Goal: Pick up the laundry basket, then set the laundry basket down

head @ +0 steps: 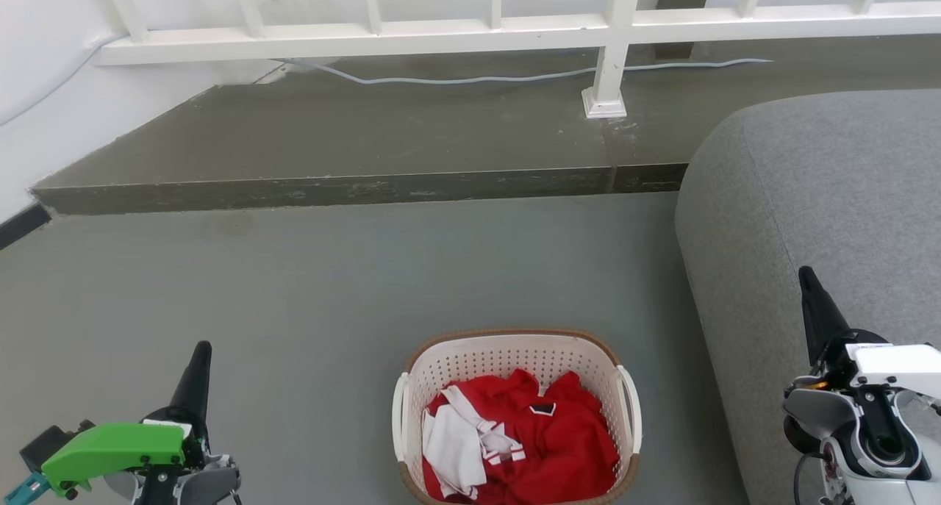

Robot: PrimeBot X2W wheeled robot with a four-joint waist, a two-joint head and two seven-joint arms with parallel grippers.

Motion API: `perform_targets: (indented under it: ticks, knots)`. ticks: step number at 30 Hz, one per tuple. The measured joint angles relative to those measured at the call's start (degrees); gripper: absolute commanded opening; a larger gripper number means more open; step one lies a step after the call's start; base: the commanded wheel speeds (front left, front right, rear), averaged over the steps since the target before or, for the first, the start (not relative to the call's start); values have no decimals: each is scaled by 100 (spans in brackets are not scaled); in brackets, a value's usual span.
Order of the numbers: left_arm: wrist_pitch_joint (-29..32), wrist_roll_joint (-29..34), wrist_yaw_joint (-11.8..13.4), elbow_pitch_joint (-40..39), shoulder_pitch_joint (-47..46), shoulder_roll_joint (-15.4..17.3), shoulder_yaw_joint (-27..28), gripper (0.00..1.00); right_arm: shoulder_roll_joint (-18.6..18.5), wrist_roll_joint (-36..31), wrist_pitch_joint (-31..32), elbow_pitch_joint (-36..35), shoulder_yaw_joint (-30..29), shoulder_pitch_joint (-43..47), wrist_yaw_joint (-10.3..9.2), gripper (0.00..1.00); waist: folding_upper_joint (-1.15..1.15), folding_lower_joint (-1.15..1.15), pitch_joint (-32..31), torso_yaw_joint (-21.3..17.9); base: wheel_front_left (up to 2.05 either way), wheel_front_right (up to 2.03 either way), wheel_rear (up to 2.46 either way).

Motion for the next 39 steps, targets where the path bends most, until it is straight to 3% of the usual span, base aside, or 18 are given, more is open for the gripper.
perform_targets:
  ticks: [8, 39]
  knots:
    - [149, -427, -31, -9, -72, 2, 147, 0, 73, 465, 167, -54, -167, 0, 8, 0, 0, 0, -15, 29, 0, 0, 0]
    - [149, -466, -48, -18, -89, 2, 163, 0, 81, 474, 167, -63, -182, -1, 15, 0, 0, 0, -14, 29, 0, 0, 0]
